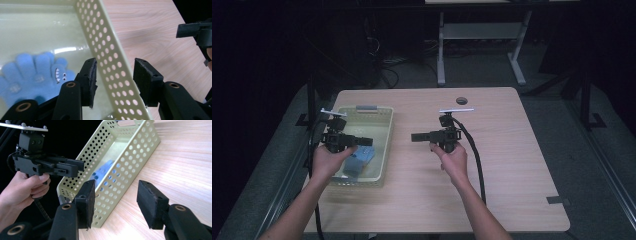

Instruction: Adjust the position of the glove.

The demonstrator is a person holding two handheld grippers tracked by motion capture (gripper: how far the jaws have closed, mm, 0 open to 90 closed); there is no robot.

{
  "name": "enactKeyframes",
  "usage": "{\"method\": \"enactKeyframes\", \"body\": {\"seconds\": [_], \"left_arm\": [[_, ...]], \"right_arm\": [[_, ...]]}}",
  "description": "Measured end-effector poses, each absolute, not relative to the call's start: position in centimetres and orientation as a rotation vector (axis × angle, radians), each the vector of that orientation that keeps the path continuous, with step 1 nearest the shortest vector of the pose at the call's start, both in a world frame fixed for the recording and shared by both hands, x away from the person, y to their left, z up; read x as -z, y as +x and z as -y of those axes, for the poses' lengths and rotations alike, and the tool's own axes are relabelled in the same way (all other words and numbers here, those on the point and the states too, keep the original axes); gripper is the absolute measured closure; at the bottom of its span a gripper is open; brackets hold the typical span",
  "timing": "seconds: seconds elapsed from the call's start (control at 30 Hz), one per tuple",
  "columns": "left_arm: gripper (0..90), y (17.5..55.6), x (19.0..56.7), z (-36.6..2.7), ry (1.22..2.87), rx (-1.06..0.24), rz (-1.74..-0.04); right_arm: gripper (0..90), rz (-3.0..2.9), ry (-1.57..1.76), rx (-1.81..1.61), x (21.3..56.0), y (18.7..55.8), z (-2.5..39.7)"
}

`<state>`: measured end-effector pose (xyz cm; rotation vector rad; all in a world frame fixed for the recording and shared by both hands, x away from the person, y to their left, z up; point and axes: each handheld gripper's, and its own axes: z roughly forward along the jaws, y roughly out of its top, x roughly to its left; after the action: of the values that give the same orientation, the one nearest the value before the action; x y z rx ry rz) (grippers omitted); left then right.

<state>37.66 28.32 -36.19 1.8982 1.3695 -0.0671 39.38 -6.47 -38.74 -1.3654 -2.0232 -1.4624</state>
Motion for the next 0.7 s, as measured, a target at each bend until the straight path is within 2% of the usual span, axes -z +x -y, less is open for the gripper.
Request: {"method": "enactKeyframes", "body": {"seconds": [0.37,0.7], "left_arm": [[43.9,37.7,36.2,-26.6,1.907,0.072,-1.336],[42.8,37.6,36.0,-25.1,1.923,0.073,-1.301]], "right_arm": [[45.3,1.996,-1.411,1.498,38.8,39.1,9.1],[44.8,1.999,-1.431,1.505,38.8,38.8,10.8]]}}
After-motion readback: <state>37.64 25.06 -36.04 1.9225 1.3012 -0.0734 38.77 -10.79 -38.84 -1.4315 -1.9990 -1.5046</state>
